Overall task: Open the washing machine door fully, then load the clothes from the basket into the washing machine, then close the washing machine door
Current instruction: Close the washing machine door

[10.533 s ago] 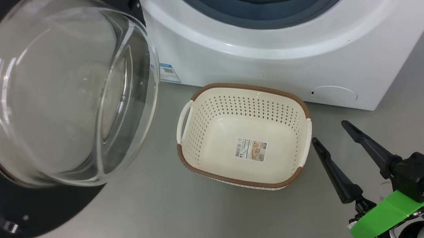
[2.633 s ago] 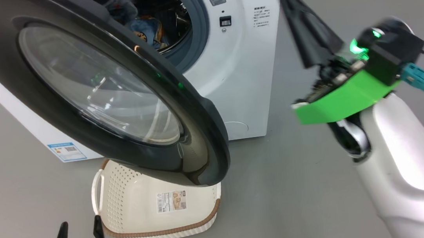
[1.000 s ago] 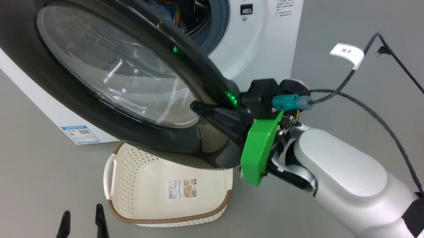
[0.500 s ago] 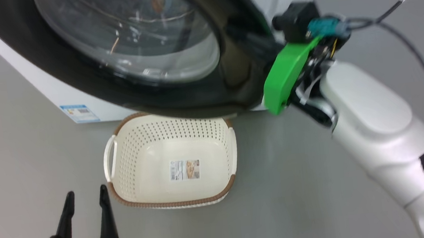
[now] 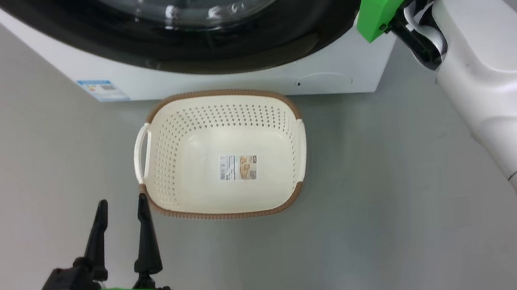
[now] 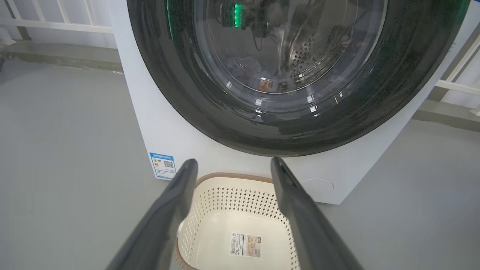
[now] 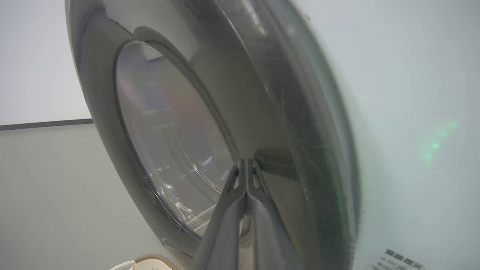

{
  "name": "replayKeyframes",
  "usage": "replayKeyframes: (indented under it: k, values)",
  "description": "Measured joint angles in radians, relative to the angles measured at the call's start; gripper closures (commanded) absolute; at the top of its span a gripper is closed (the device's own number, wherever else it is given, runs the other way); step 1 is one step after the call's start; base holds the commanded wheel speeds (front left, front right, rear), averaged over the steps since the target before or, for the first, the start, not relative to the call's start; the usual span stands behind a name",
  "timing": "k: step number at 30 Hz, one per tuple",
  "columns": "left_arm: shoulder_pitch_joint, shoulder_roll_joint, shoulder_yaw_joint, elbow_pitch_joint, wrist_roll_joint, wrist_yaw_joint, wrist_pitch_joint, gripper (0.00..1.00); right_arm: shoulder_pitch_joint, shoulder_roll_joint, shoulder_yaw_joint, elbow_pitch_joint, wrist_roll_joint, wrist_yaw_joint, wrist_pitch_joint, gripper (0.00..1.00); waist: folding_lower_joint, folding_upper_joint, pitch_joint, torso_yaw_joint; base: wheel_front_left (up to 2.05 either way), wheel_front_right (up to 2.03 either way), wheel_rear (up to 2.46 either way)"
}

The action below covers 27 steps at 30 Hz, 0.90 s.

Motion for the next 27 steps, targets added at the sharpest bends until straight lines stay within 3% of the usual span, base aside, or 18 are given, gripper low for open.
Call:
replayKeyframes:
  k: [6,18,27]
  values:
    - [-0.02,-0.008,0.0,0.029,0.0,-0.009,-0.006,0.0,-0.031,0.025,-0.007,0.07,-0.014,0.003,-0.037,1.0,0.0,0.0,0.029,0.023,0.0,0.0,0.0]
    - [-0.03,-0.013,0.007,0.053,0.0,-0.017,-0.015,0.0,-0.033,0.036,0.024,0.096,0.003,0.002,-0.059,1.0,0.0,0.0,0.007,0.015,0.0,0.0,0.0]
    - [-0.011,-0.01,0.013,0.062,0.003,-0.017,-0.015,0.0,0.187,0.002,0.067,-0.031,0.099,0.001,-0.068,1.0,0.0,0.0,-0.065,-0.005,0.0,0.0,0.0]
